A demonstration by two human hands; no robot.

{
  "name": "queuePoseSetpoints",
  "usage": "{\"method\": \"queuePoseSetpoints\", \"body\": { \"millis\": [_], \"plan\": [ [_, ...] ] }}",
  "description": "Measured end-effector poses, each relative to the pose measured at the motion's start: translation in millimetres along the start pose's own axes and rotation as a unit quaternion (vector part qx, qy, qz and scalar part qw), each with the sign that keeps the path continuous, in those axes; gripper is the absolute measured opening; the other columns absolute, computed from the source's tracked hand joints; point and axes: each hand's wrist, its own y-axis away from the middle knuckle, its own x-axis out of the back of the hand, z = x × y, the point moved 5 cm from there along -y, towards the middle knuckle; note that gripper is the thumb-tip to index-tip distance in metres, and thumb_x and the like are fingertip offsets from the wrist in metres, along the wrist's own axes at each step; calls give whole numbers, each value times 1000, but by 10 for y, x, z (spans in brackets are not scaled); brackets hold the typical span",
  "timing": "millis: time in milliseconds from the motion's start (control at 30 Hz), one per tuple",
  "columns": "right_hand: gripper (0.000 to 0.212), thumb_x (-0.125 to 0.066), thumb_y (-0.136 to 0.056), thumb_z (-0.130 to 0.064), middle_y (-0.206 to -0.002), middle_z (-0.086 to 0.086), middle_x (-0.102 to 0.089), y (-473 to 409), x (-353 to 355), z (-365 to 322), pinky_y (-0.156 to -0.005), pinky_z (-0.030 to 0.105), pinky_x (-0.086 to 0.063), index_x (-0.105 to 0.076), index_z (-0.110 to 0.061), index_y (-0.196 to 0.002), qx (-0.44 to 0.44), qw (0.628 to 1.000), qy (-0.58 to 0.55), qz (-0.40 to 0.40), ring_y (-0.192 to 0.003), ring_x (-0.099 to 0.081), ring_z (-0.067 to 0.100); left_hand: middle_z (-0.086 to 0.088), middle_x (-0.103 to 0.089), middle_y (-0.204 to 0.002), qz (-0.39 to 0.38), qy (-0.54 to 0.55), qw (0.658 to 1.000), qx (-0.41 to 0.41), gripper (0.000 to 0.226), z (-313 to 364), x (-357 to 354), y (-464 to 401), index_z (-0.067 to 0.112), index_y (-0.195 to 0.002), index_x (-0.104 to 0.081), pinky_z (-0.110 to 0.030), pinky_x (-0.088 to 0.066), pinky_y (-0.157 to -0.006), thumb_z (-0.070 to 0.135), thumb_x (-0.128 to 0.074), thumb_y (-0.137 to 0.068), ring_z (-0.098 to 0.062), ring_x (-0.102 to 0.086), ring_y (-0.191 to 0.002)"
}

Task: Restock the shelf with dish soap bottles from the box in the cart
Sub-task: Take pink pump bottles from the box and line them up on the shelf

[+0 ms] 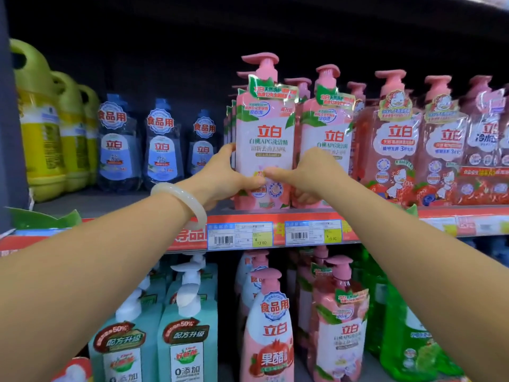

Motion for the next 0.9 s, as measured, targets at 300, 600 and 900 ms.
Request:
{"method": "queuePoseSetpoints", "body": {
  "millis": [300,600,900],
  "plan": [
    [64,-61,-73,-68,-76,19,-70,-56,-57,161,-75,43,-58,-54,-4,-66,12,999,-25,42,-72,-69,31,-5,-64,-118,13,-20,1000,12,80,26,-103,-26,23,-140,-34,-29,-56,-74,11,-79,-74,-18,-66,-95],
    [46,-60,-84,-54,-78,11,-61,224,49,-214,-60,29,-36,-58,-8,-80,132,975,131,124,-81,-59,31,-4,-54,-123,40,-324,945,-14,63,188,101,320,10,-129,-46,-25,-38,-86,35,-75,-78,-22,-52,-115],
    [40,-66,-83,-32,-116,13,-59,844,-862,-1702,-73,35,-43,-55,-11,-115,358,925,125,-18,-106,-55,32,-18,-57,-105,40,-631,774,-14,41,139,1145,1282,7,-109,-58,-42,-46,-85,34,-67,-80,-37,-55,-104]
  ]
}}
